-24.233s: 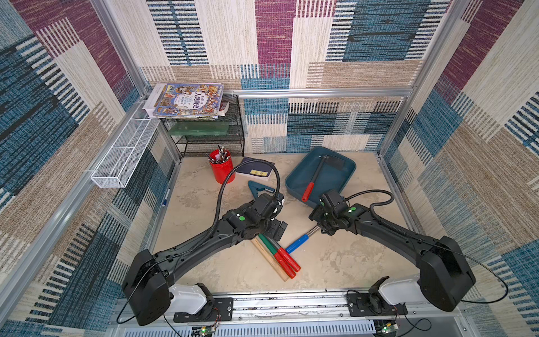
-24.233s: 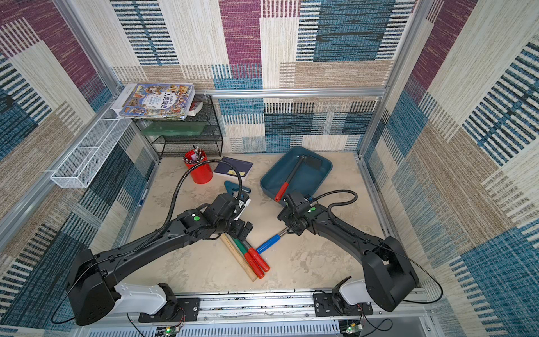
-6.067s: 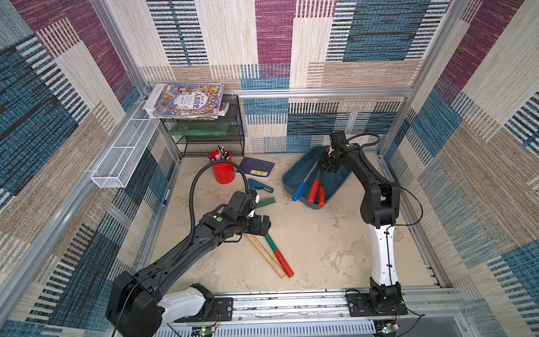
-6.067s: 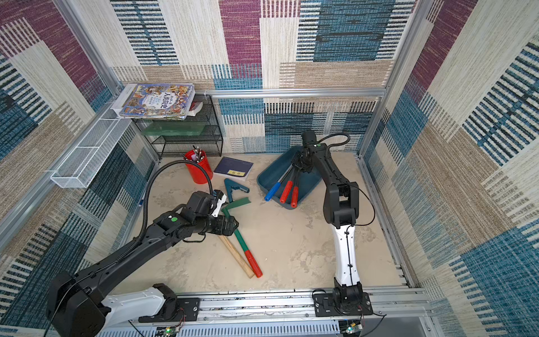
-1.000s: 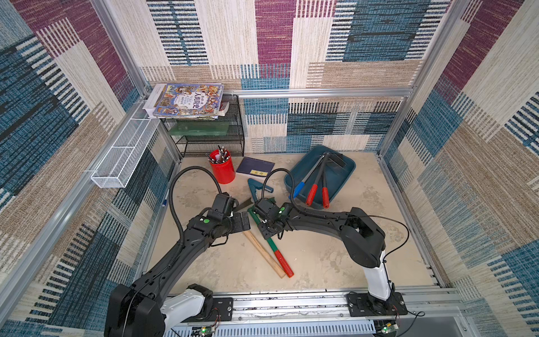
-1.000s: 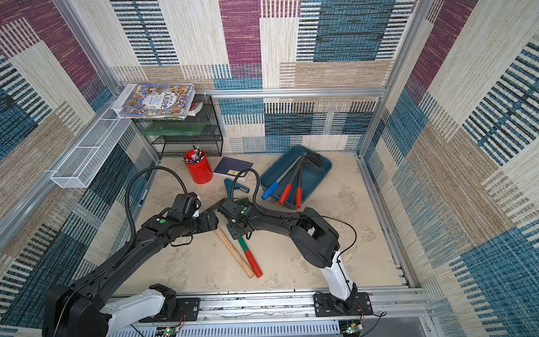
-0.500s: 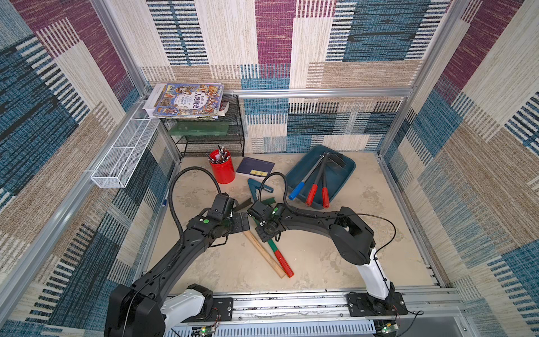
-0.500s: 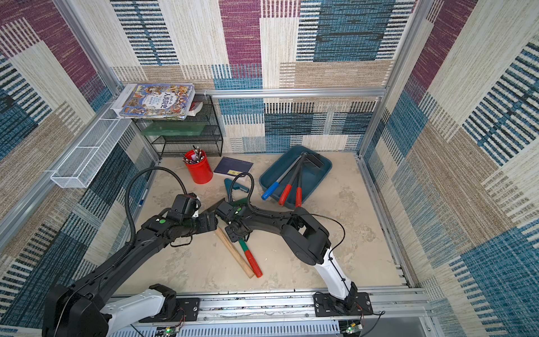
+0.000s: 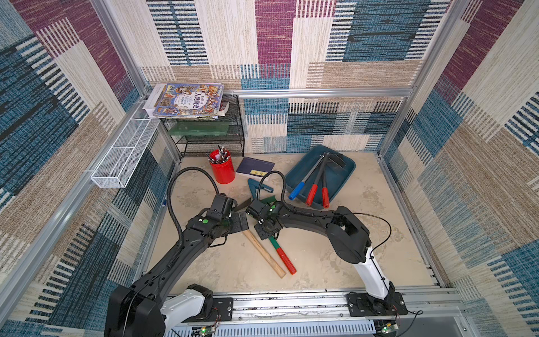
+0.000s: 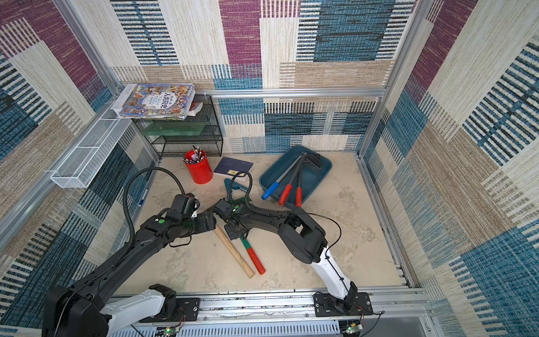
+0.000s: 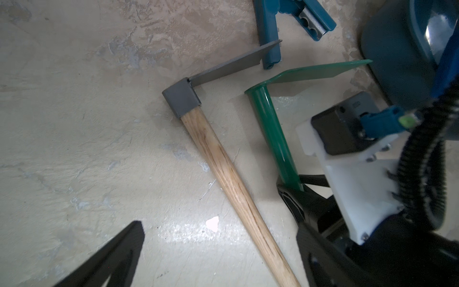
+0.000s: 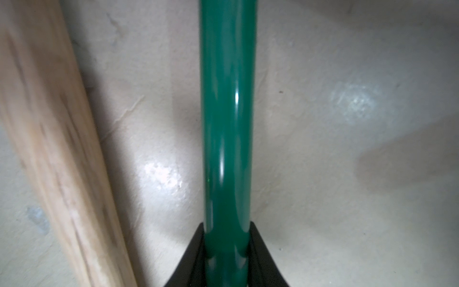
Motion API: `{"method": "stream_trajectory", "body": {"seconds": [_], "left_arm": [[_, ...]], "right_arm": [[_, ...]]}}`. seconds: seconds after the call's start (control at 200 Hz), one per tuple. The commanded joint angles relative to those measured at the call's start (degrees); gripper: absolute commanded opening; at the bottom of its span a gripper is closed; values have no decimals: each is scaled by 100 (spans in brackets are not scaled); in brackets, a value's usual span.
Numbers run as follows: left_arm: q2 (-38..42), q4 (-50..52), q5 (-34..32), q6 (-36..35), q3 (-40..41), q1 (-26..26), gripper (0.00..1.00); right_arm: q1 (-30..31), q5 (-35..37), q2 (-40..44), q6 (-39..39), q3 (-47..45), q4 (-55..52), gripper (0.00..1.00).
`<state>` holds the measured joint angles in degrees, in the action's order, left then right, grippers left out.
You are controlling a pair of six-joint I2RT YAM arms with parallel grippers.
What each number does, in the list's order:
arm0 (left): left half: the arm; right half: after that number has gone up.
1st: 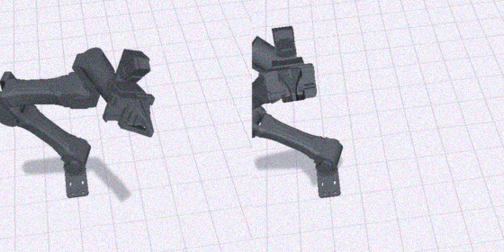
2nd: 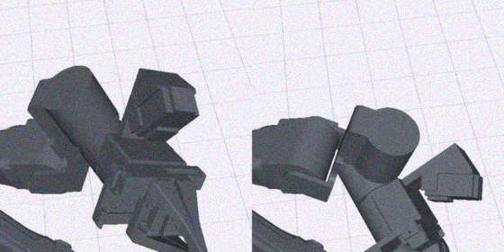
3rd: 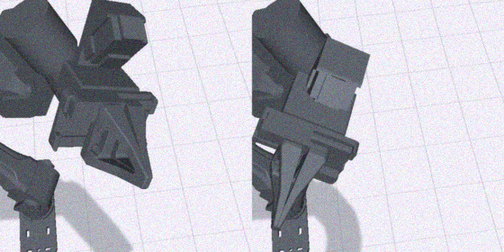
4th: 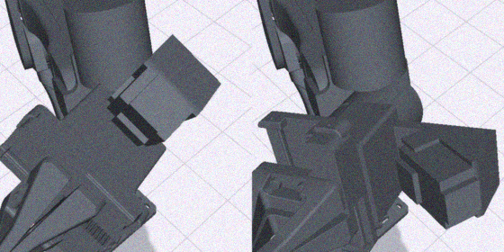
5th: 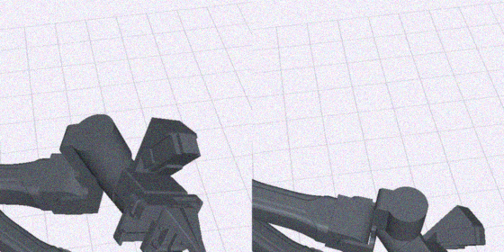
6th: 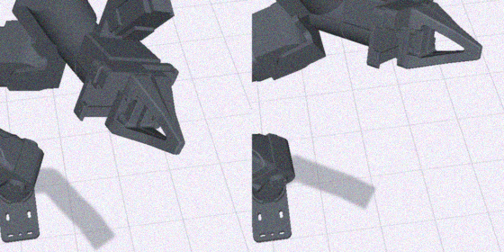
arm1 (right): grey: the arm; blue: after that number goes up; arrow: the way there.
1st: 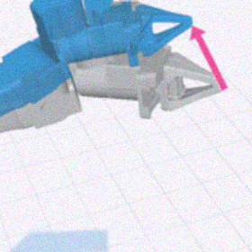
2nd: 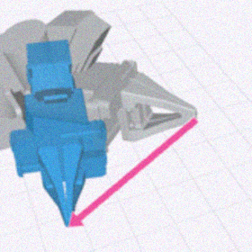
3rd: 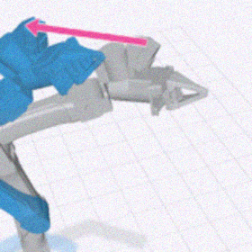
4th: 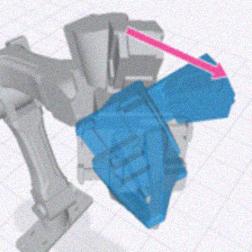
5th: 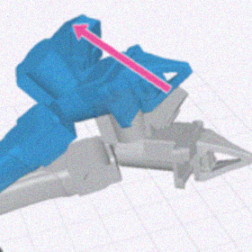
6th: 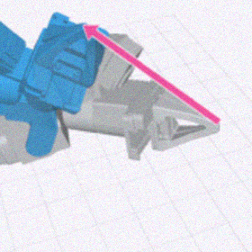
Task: Put the small hoe into the storage box
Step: Pick up the hoe from the center of the board.
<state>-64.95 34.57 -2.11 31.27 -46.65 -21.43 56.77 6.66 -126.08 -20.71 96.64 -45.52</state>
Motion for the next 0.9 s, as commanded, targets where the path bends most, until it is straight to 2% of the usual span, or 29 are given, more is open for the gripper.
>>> {"method": "stream_trajectory", "body": {"seconds": [0.0, 0.275, 0.621, 0.771, 0.891], "left_arm": [[-13, -60, 232, -30, -6, -17, 100], [-139, -48, 332, 28, -61, -15, 100], [-103, -61, 407, 77, -19, 12, 100], [-67, -241, 641, -26, 29, 8, 100], [4, -451, 1068, -197, 21, 12, 100]], "right_arm": [[17, -14, -10, -54, 29, -159, 22], [-43, 116, 261, 1, 60, -83, 3], [-114, 147, 711, 71, 107, 34, 0], [-175, 111, 906, 101, 153, 42, 0], [-244, 85, 1084, 100, 167, 69, 0]]}}
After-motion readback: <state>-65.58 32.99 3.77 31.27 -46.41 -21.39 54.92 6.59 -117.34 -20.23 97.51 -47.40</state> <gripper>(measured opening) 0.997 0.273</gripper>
